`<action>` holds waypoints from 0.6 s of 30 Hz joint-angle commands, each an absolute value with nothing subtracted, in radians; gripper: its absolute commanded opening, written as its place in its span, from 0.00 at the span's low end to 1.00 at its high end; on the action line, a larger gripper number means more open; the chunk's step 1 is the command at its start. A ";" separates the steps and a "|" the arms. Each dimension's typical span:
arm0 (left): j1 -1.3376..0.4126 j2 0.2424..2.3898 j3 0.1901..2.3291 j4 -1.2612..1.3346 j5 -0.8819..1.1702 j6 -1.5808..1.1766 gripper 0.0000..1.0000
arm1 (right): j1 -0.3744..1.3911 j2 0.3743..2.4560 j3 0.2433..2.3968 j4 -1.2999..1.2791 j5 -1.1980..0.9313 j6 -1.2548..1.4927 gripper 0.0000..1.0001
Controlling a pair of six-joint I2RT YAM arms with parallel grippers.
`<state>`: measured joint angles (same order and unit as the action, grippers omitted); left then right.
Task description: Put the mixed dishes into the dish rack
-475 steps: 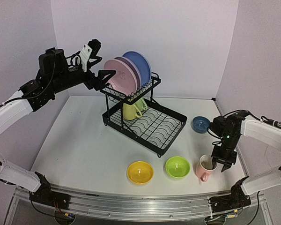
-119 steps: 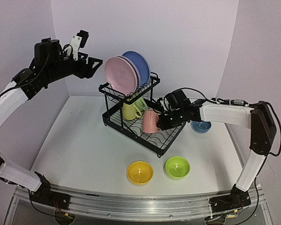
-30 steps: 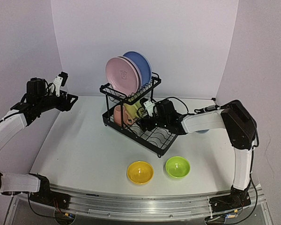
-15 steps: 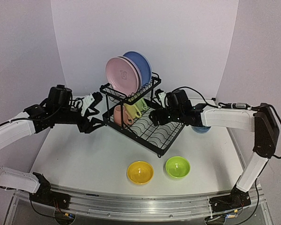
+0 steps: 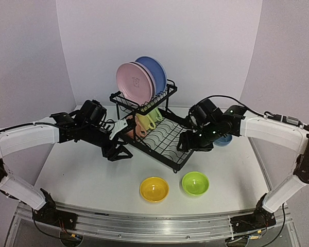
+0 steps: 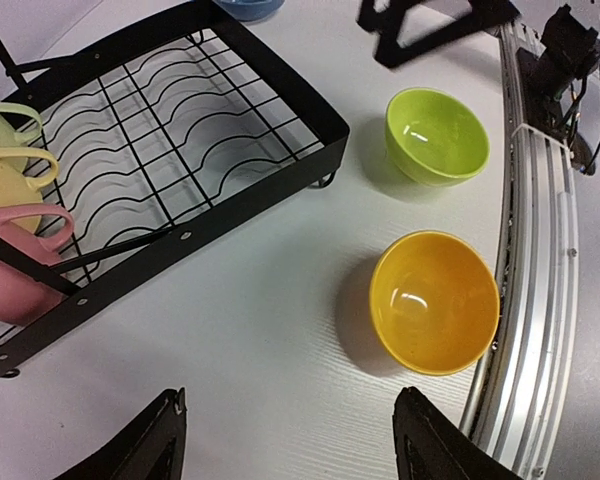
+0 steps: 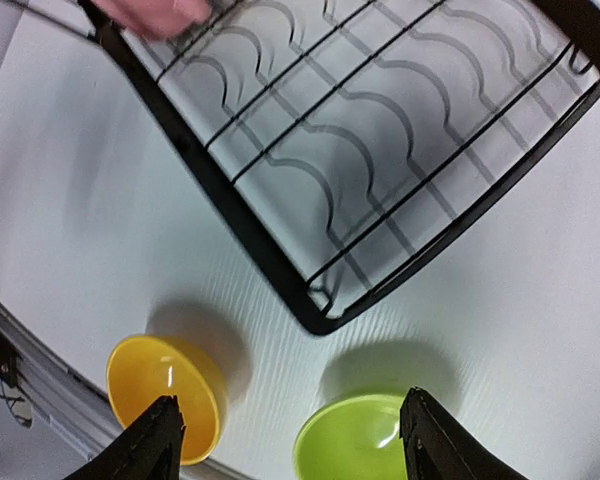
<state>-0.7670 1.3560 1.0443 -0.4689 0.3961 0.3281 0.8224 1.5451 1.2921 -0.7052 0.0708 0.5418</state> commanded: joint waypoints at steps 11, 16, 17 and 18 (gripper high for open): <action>-0.765 1.308 0.996 -0.387 0.371 0.186 0.73 | 1.023 1.811 1.423 -0.823 -0.046 0.705 0.56; -0.761 1.289 0.991 -0.390 0.348 0.192 0.73 | 1.038 1.876 1.455 -0.823 -0.076 0.679 0.46; -0.758 1.285 0.989 -0.390 0.344 0.193 0.73 | 1.041 1.883 1.455 -0.821 -0.081 0.680 0.45; -0.755 1.282 0.987 -0.387 0.340 0.193 0.73 | 1.045 1.889 1.454 -0.820 -0.083 0.681 0.44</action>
<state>-0.7651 1.3325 0.9981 -0.4235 0.3659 0.2032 1.0254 1.8680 1.4119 -0.8032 -0.0468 0.6827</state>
